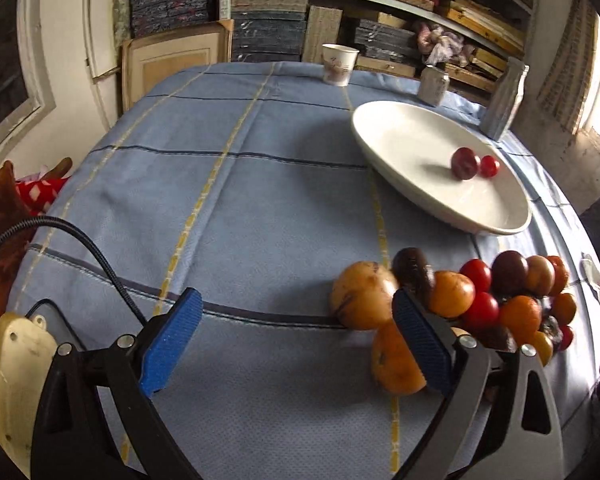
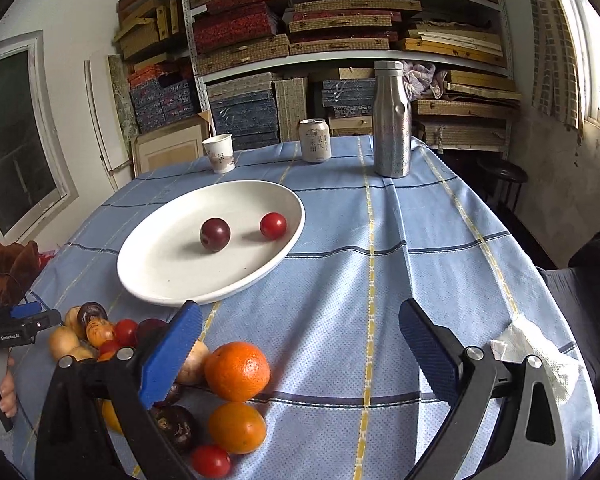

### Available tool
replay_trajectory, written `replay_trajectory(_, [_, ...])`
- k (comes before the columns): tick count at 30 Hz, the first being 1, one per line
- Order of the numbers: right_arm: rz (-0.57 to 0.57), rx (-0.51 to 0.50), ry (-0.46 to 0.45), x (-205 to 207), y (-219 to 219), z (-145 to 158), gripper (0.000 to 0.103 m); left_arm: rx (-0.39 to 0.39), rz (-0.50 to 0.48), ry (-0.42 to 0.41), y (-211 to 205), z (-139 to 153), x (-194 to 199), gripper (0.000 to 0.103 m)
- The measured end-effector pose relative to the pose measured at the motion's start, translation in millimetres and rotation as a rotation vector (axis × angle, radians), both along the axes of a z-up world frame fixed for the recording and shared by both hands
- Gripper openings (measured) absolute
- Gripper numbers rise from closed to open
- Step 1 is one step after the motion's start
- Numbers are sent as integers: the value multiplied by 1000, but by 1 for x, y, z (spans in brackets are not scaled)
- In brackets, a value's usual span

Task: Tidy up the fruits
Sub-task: 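Move the left tool to the yellow speckled fruit and grasp it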

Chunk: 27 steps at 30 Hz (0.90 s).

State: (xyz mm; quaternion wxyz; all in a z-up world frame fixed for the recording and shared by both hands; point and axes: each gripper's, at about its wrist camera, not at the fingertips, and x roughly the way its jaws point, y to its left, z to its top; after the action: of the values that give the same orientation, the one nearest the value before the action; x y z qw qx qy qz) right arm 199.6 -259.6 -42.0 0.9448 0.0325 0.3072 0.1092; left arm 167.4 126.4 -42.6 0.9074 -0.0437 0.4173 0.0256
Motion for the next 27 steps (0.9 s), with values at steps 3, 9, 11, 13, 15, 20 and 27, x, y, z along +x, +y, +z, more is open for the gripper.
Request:
replay_trajectory(3, [4, 1, 9, 3, 1, -1, 100, 30, -23, 11, -9, -3, 5, 94])
replay_trajectory(9, [12, 3, 11, 3, 3, -1, 100, -8, -44, 45, -6, -7, 20, 95])
replay_trajectory(11, [15, 3, 14, 4, 4, -1, 100, -19, -53, 51, -7, -8, 23, 95])
replay_trajectory(13, [15, 3, 14, 5, 3, -1, 100, -4, -60, 57, -10, -9, 27, 95])
replay_trajectory(15, [14, 5, 14, 5, 3, -1, 100, 7, -61, 65, -11, -11, 30, 97])
replay_trajectory(20, [12, 8, 15, 5, 1, -2, 100, -30, -31, 90, 4, -13, 34, 99])
replay_trajectory(27, [14, 16, 11, 5, -1, -2, 100, -53, 153, 9, 46, 1, 15, 98])
